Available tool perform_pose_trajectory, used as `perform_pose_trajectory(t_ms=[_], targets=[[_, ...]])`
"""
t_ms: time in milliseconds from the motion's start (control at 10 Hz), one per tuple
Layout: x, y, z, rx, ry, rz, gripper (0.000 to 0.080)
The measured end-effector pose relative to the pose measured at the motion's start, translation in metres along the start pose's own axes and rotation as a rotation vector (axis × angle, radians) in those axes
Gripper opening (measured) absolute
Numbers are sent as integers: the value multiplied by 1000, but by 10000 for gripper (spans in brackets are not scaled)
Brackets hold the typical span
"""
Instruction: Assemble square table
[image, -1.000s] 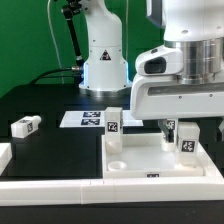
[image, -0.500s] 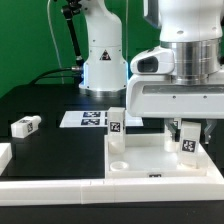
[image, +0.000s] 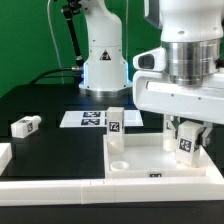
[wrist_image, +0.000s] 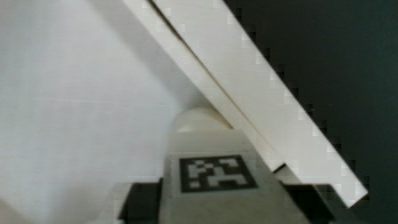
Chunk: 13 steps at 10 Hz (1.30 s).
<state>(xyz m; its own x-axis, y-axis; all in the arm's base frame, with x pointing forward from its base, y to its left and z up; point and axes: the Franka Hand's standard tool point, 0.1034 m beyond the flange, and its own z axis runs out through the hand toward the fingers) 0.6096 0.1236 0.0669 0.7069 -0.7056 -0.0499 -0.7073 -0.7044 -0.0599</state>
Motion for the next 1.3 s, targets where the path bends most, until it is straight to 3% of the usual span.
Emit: perform_pose_trajectory(t_ms=[100, 400, 500, 600, 700, 800, 900, 1100, 1300], targets=[[6, 2, 1, 32, 2, 144, 294], [10, 1, 1, 91, -60, 576, 294], [12, 1, 1, 93, -63, 617, 294], [10, 1, 2, 91, -64, 613, 390], [10, 1, 2, 91, -62, 585, 390], [10, 1, 2, 92, -57, 546, 566], [11, -1, 0, 100, -35, 376, 623], [9, -5, -4, 80, 8, 53, 644], [11, -3, -3, 76, 12, -40, 648]])
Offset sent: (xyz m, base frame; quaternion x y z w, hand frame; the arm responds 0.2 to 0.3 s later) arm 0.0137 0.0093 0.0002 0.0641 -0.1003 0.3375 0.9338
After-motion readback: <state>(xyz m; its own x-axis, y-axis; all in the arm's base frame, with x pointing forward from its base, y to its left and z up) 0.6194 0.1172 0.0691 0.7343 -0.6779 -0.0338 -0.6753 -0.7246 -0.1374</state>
